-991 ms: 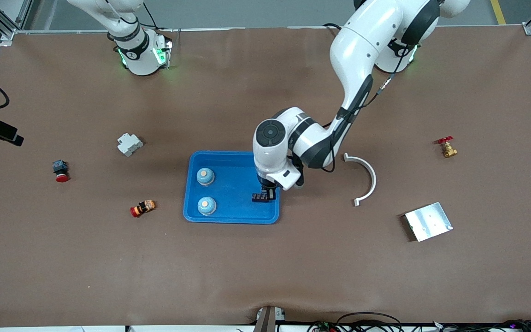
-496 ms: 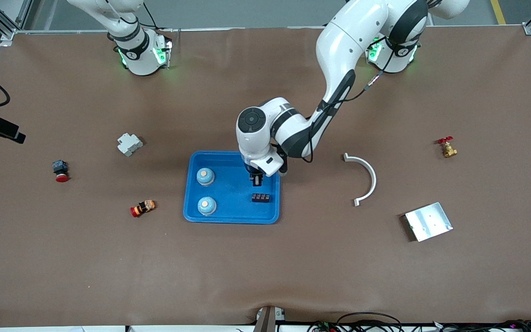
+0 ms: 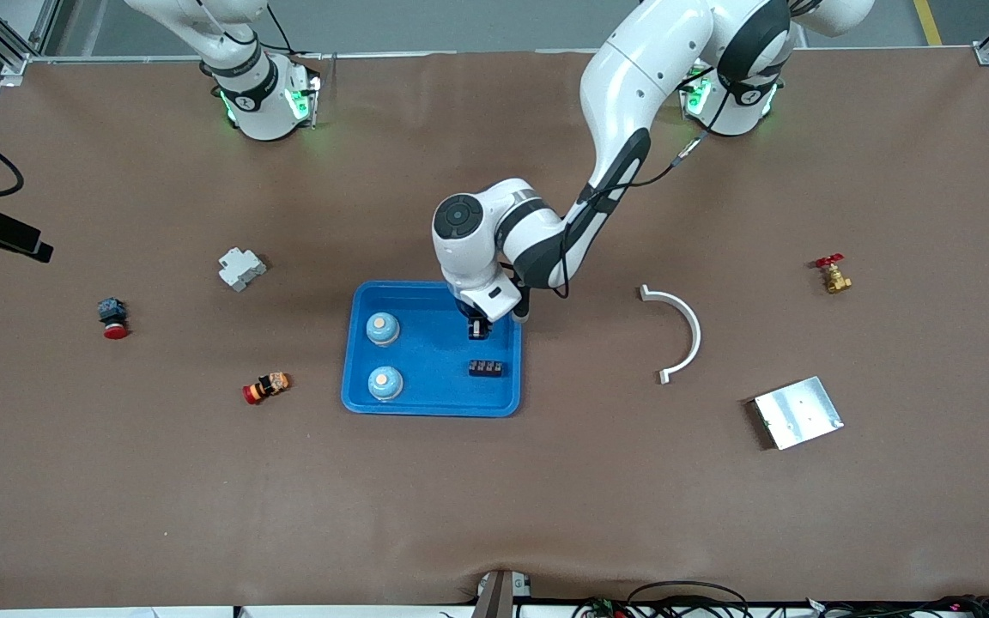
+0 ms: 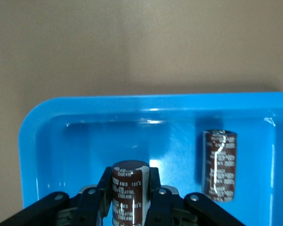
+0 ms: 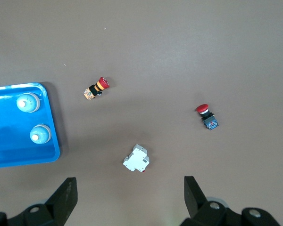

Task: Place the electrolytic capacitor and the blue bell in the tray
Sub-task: 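Lower the capacitor into the tray beside the first one and open the left gripper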

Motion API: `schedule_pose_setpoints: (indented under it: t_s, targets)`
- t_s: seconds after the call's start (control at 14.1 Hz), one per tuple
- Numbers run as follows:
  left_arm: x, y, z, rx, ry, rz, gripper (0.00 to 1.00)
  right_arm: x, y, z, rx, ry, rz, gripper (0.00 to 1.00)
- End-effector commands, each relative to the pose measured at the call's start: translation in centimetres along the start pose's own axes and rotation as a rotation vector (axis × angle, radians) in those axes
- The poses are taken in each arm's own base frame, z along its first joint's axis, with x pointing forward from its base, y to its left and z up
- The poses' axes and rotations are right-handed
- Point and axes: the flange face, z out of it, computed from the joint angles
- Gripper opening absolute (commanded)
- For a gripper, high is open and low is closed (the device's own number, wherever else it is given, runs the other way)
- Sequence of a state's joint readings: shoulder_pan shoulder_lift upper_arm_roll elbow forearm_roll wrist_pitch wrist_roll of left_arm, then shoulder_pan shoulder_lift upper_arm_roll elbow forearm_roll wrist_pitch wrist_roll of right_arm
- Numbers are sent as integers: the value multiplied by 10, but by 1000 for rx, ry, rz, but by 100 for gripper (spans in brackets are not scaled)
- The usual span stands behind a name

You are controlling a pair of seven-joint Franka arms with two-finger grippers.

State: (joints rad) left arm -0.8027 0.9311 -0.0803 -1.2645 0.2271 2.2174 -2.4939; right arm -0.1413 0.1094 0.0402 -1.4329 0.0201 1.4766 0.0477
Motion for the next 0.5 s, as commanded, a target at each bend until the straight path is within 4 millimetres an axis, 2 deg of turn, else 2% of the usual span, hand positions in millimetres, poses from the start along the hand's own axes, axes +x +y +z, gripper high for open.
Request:
schedule_pose_setpoints:
  t_s: [0.0, 0.14, 0.42]
  targets:
    - [5, -6, 7, -21, 14, 29, 0, -5, -1, -8, 7, 10, -10, 100]
    - [9, -10, 16, -18, 17, 42, 0, -6, -3, -21, 4, 38, -6, 100]
    - [11, -15, 25, -26, 11, 58, 0, -4, 1, -21, 9, 38, -8, 100]
